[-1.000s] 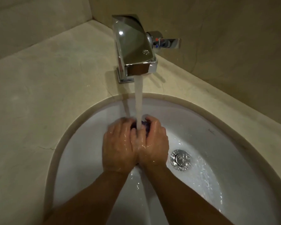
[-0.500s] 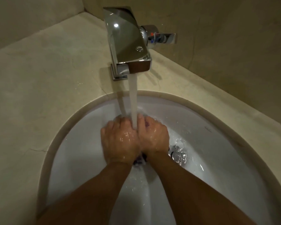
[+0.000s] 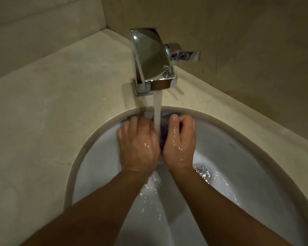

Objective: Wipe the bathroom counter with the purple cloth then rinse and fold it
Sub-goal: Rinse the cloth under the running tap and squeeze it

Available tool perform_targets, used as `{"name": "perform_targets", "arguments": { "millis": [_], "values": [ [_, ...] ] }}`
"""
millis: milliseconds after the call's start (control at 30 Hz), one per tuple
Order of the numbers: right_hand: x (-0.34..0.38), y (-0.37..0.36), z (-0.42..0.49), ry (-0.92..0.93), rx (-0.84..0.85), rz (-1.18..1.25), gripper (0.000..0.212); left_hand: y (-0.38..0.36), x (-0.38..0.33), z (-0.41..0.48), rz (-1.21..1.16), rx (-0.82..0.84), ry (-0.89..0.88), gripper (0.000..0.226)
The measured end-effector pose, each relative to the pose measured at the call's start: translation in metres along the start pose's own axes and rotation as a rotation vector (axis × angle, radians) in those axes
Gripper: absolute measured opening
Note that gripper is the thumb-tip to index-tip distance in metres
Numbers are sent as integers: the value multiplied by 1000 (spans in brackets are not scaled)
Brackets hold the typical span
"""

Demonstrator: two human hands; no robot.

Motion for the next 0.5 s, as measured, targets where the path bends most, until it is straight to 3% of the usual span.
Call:
{"name": "perform_targets", "arguments": {
  "millis": [100,233,333,500],
  "values": [
    [-12,5,-11,-161,0,59,29,0,14,-15,-15,87,-29,28],
    [-38,14,-26,-113,30,-221,19,-9,16,-29,-100,139,11,24],
    [-46,11,-36,-155,47,-332,37,-24,18,-38,-183,202,18,22],
    [-53,5,-35,-103,78,-334,52,-23,12,-37,125,252,-71,45]
  ]
}}
Point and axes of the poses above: each hand's wrist, its own z-axis towards the middle knuckle, its own y-axis out of the back of the hand, x = y × z, the point moved 2 cm from there along z, towards the middle knuckle, and after that the axes turned 4 degrees about z, right-handed, at the moved point
